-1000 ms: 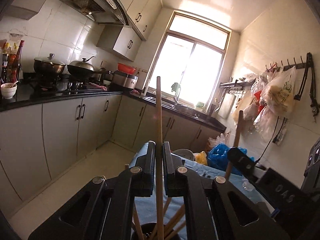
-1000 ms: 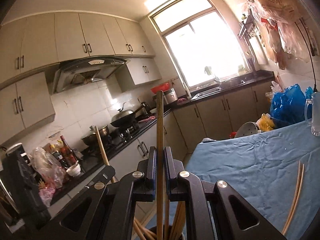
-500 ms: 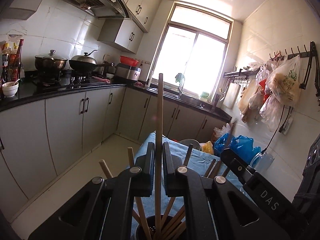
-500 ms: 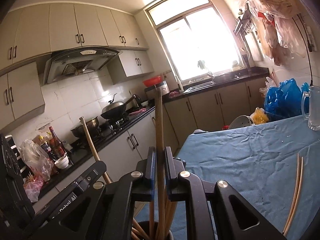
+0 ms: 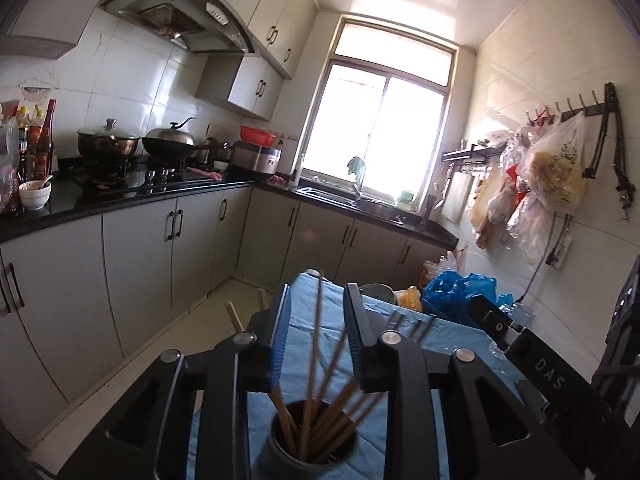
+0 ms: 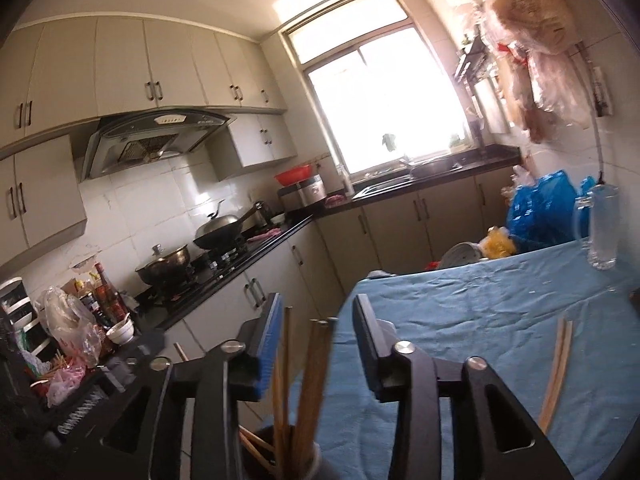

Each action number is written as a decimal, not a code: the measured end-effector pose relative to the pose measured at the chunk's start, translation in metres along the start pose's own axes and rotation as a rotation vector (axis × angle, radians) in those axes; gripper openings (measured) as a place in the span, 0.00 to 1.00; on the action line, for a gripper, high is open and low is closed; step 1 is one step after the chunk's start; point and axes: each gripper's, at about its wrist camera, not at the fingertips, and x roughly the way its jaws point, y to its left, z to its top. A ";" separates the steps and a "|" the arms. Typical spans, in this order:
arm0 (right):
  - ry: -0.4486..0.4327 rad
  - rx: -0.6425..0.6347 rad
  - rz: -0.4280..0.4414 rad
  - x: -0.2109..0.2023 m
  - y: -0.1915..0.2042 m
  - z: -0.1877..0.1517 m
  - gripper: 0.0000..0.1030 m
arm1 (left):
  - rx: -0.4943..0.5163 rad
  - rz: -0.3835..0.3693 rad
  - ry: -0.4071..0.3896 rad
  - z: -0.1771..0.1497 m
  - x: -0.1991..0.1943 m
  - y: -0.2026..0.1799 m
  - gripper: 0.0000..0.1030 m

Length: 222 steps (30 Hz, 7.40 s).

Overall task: Organize utensils
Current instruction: 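Drop both chopsticks into the black cup by opening both grippers, then move both open grippers back over the last two chopsticks, then close the left gripper on one chopstick while the right gripper grasps the other, then lift both held chopsticks and carry them up to the black cup, then lower both chopsticks into the black cup and open both grippers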

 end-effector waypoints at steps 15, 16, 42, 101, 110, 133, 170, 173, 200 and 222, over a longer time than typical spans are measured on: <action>0.117 0.057 -0.353 -0.099 -0.158 -0.024 0.48 | 0.140 -0.233 0.240 -0.068 -0.008 -0.111 0.41; 0.135 0.069 -0.370 -0.102 -0.169 -0.028 0.48 | 0.160 -0.247 0.285 -0.078 0.001 -0.122 0.41; 0.256 0.345 -0.248 -0.075 -0.310 -0.081 0.48 | 0.269 -0.314 0.766 -0.206 0.244 -0.251 0.18; 0.931 0.031 -0.414 -0.107 -0.244 -0.112 0.25 | 0.073 -0.313 0.954 -0.198 0.064 -0.126 0.06; 0.921 0.048 -0.393 -0.077 -0.265 -0.089 0.26 | 0.219 -0.265 0.986 -0.193 0.100 -0.161 0.14; 1.178 -0.068 -0.423 0.019 -0.265 -0.084 0.15 | 0.426 -0.269 1.148 -0.201 0.150 -0.187 0.08; 0.210 -0.144 -0.128 -0.112 -0.063 -0.009 0.07 | 0.074 -0.294 0.221 -0.010 -0.055 -0.052 0.06; 0.167 -0.113 -0.069 -0.094 -0.044 0.001 0.07 | 0.059 -0.248 0.149 0.011 -0.056 -0.037 0.06; 0.006 -0.095 0.058 0.051 0.046 -0.015 0.08 | 0.023 -0.061 0.090 0.033 0.046 0.015 0.07; -0.052 -0.082 -0.002 -0.025 0.024 -0.005 0.40 | 0.052 0.005 0.030 0.021 -0.032 0.000 0.46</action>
